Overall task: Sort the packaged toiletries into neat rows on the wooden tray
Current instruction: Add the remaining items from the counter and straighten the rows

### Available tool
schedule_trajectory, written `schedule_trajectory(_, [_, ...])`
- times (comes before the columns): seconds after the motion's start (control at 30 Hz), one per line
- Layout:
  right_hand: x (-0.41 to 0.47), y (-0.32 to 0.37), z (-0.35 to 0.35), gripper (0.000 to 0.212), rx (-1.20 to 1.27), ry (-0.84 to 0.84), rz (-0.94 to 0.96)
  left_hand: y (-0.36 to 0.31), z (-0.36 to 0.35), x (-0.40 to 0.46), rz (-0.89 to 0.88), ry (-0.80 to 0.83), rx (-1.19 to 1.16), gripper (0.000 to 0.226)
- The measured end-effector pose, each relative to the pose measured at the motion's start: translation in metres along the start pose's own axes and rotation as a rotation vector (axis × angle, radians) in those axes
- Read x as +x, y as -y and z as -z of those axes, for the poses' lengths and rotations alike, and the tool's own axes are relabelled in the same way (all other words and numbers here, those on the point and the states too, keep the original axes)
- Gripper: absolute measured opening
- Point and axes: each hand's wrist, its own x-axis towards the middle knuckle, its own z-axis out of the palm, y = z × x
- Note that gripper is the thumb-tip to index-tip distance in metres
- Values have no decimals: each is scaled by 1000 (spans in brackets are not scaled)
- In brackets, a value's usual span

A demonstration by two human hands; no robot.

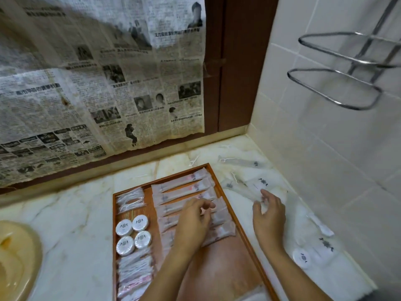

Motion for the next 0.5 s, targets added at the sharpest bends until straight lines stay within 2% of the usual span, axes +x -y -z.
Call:
schedule_trajectory(0.1, [33,-19,10,36,-96,38,-54,-22,-28,22,-3,46,15,18])
schedule_trajectory(0.2, [57,-31,20,39,-60,114,-160,-41,-57,43,-7,104,44,21])
schedule_trajectory(0.5, [98,-41,24,32,27,339,-376,-66,-120,94,-122,254,370,42])
